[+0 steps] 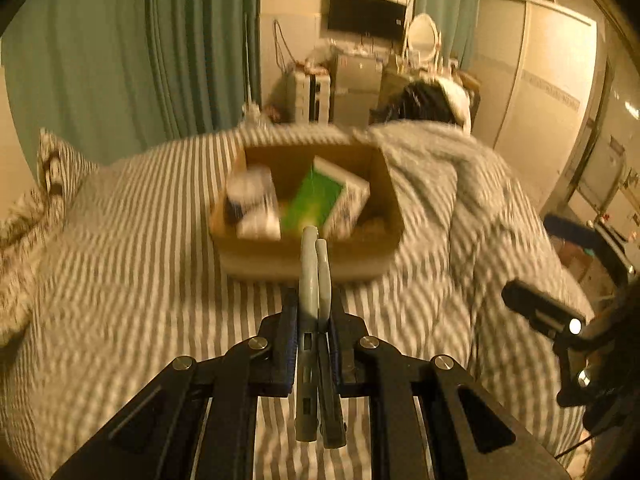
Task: Organize objects
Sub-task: 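Lower the hanger clip into the box and open the left gripper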
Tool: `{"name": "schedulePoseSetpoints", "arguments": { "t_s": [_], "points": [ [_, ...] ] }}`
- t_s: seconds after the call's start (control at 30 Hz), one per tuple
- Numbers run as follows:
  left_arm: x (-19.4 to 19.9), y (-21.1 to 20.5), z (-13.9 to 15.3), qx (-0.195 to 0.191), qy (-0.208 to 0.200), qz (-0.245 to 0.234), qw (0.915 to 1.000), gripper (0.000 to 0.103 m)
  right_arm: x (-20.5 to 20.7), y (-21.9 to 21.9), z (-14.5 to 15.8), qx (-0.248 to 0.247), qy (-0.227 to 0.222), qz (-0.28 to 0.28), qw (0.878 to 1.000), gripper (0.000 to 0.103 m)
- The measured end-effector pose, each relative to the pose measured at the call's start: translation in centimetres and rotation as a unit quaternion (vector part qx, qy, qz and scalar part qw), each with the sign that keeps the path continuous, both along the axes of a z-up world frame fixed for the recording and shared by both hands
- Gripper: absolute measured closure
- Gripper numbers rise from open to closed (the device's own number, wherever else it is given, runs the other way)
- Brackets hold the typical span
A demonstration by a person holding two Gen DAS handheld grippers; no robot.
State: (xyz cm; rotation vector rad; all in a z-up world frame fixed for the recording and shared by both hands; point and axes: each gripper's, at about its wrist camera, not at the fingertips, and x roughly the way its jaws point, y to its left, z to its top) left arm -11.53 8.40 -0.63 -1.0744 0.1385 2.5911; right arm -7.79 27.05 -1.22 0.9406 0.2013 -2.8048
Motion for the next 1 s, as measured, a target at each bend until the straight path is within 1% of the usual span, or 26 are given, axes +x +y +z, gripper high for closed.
{"name": "schedulePoseSetpoints", "arguments": {
  "t_s": [0.07, 0.17, 0.23, 0.3, 0.4, 0.57, 0.6, 0.63, 0.7, 0.77, 0.87, 0.93, 0.97, 1.0],
  "points": [
    [-2.2, 0.5, 1.8, 0.005, 0.015, -0.002, 0.9999, 0.090, -1.7, 0.6, 1.2, -0.004, 0.009, -0.004, 1.000, 0.000],
    [-5.7, 1.4, 3.5, 0.004, 0.030, -0.001, 0.9995, 0.090, -5.0, 1.4, 2.6, -0.005, 0.016, -0.014, 1.000, 0.000],
    [-8.2, 2.1, 4.0, 0.002, 0.033, -0.003, 0.9995, 0.090, -7.6, 1.8, 3.2, 0.003, 0.019, -0.020, 1.000, 0.000],
    [-10.8, 2.7, 3.9, 0.002, 0.030, -0.006, 0.9995, 0.090, -9.7, 2.0, 3.5, 0.009, 0.023, -0.021, 0.999, 0.000],
    [-14.6, 3.4, 2.6, 0.002, 0.018, -0.014, 0.9997, 0.090, -12.8, 2.3, 3.4, 0.004, 0.024, -0.021, 0.999, 0.000],
    [-19.8, 4.8, -1.1, -0.025, -0.006, -0.019, 0.9995, 0.090, -17.5, 2.2, 1.9, 0.005, 0.013, -0.014, 1.000, 0.000],
    [-20.7, 5.0, -1.8, -0.026, -0.015, -0.018, 0.9994, 0.090, -18.1, 2.2, 1.5, 0.007, 0.010, -0.013, 1.000, 0.000],
    [-21.8, 5.0, -2.7, -0.020, -0.033, -0.021, 0.9991, 0.090, -18.8, 2.1, 1.1, 0.008, 0.005, -0.010, 1.000, 0.000],
    [-22.5, 5.1, -3.9, -0.015, -0.045, -0.022, 0.9986, 0.090, -19.7, 2.1, 0.3, 0.011, 0.004, -0.008, 1.000, 0.000],
    [-23.2, 5.3, -4.7, -0.022, -0.047, -0.022, 0.9984, 0.090, -20.1, 2.4, -0.5, 0.010, 0.003, -0.015, 1.000, 0.000],
    [-23.0, 5.2, -5.4, -0.025, -0.045, -0.019, 0.9985, 0.088, -20.5, 3.2, -1.4, -0.015, -0.004, -0.024, 1.000, 0.000],
    [-22.6, 5.1, -5.2, -0.025, -0.039, -0.017, 0.9988, 0.082, -20.3, 3.7, -1.7, -0.029, -0.008, -0.034, 0.999, 0.000],
    [-22.4, 5.0, -5.0, -0.022, -0.040, -0.016, 0.9988, 0.067, -20.2, 4.0, -1.7, -0.034, -0.014, -0.038, 0.999, 0.000],
    [-22.2, 4.7, -4.6, -0.017, -0.040, -0.011, 0.9990, 0.044, -20.0, 4.0, -1.6, -0.035, -0.018, -0.040, 0.998, 0.000]
  ]
}}
